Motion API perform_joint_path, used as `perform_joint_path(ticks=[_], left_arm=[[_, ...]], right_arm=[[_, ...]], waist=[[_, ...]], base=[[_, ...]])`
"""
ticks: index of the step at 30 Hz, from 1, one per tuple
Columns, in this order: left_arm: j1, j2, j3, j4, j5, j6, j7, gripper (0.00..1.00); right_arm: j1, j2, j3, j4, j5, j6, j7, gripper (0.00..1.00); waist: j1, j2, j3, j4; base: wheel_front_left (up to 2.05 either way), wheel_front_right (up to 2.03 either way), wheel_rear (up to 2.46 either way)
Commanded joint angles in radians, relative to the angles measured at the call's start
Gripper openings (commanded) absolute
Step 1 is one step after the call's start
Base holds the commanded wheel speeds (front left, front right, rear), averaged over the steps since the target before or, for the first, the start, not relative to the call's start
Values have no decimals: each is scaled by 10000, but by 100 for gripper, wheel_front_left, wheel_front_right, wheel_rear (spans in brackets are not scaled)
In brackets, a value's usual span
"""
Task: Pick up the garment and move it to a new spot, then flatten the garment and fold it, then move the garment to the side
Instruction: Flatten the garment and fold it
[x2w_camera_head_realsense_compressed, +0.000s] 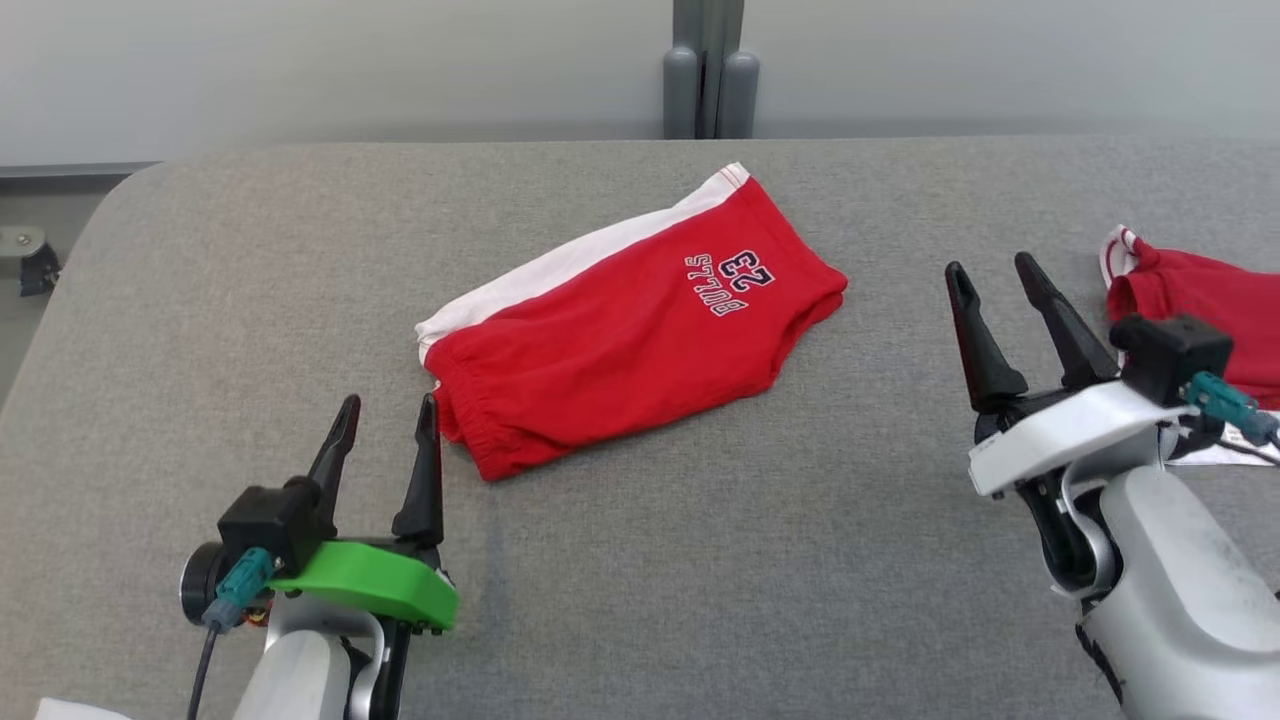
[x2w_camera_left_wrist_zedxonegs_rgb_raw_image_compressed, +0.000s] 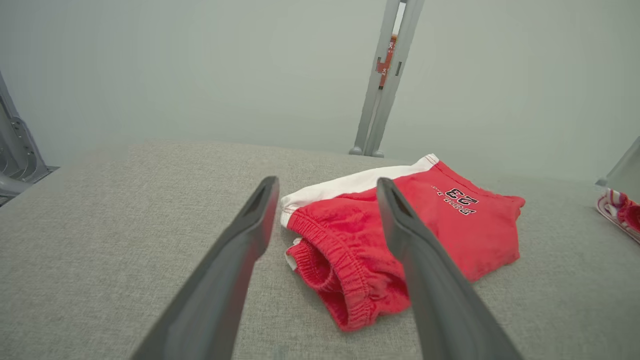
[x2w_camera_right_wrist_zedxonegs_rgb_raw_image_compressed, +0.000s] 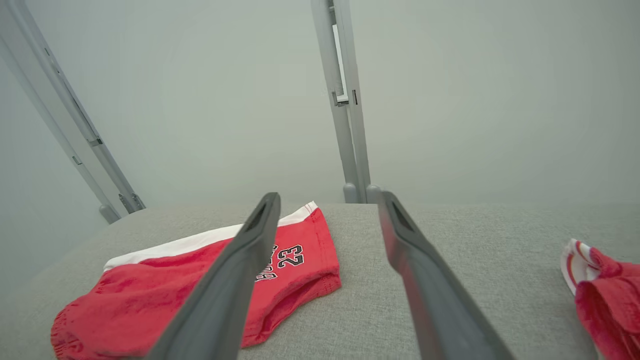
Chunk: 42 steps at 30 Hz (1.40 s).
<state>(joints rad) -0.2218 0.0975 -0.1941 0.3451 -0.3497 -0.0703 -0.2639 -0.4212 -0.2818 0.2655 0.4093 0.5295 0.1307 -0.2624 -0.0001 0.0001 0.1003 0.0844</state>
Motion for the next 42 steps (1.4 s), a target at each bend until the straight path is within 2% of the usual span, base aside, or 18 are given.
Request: perform_joint_path(ticks=[1,4,8,14,19,24,29,35,42], left_arm=[[286,-57,164,-65,226,63,0,100],[599,-209,437,-187,392,-21,-1,100],[954,-355,678,-409,676,-106,0,100],[1294,-443,831,-618,1099,-61,0,100],[1242,-463,722,-646,1019,-141,0,100],[981,-460,462,-581,879,-108,0,100],[846,-459,274,-539,743,-60,0,100],[633,-458,-70,-401,758,-119,0,100],[385,-459,-527,-200,482,-39,0,100]], right_arm=[[546,271,-448,-456,-495,-1,-24,100],[1450,935,-1153,-1124,-1143,-1,-25,100],[2175,1512,-1723,-1489,-1636,-1,-25,100],[2655,1880,-1856,-1522,-2040,-1,-26,100],[2707,1979,-1985,-1426,-2112,-1,-26,100],[2630,2148,-2004,-1145,-1565,-1,-18,100],[2186,2236,-1867,-654,-551,-1,526,100],[1351,2290,-2024,22,1144,1,1529,100],[47,2298,-2269,1221,3811,2,2659,100]], waist=[[1,-1,-129,-289],[1,-1,-142,-378],[1,-1,-169,-404],[1,-1,-221,-386],[1,-1,-193,-290],[1,-1,-56,-82],[1,-1,228,244],[1,-1,653,858],[1,-1,1179,1688]], base=[[0,0,0],[0,0,0],[0,0,0],[0,0,0],[0,0,0],[0,0,0],[0,0,0],[0,0,0],[0,0,0]])
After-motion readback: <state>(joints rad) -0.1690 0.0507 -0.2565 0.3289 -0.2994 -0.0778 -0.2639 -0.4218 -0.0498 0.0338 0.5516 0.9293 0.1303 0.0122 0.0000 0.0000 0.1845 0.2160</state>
